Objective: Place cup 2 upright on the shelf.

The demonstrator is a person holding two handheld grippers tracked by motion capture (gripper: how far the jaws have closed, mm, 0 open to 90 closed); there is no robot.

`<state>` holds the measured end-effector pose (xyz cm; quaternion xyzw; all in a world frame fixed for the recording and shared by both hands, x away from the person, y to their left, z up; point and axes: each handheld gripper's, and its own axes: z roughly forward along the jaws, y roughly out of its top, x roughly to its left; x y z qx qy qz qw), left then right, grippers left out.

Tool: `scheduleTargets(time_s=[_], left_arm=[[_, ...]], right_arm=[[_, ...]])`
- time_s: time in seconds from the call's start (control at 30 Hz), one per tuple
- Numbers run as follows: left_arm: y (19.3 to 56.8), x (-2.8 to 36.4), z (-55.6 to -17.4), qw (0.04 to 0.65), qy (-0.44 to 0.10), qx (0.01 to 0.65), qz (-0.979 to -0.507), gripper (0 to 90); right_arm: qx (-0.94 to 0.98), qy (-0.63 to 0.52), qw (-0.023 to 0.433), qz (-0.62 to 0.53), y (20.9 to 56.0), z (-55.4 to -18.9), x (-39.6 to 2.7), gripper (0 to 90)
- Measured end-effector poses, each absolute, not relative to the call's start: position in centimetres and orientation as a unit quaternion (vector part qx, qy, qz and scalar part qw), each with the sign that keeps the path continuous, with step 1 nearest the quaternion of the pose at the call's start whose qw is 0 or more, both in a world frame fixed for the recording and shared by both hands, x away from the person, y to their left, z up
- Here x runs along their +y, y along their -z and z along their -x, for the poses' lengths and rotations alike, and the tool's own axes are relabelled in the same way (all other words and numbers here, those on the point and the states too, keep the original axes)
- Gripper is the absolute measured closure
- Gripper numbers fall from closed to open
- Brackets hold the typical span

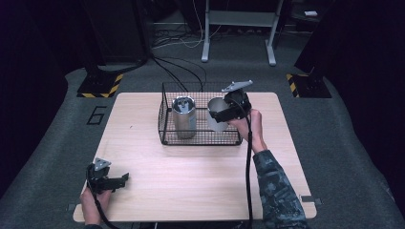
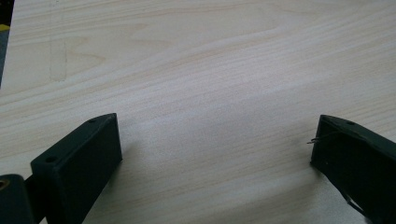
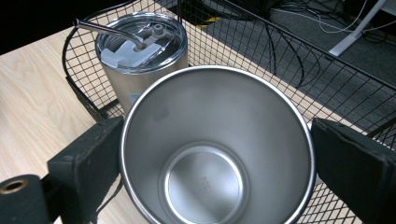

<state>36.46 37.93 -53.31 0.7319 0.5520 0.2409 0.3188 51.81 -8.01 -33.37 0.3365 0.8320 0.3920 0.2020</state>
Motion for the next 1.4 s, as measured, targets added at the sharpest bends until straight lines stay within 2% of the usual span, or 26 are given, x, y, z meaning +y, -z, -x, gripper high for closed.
scheduleTargets(time_s=[0.73,1.4], left_arm=[[53.3,37.9,-36.5,0.319,-0.24,0.552,-0.732,1.5],[53.3,37.9,-36.4,0.318,-0.24,0.552,-0.732,1.5]], right_arm=[[0.827,-0.379,0.212,-0.358,34.9,-54.0,-6.9,5.5],[0.823,-0.366,0.197,-0.387,37.4,-55.6,-6.3,5.4]])
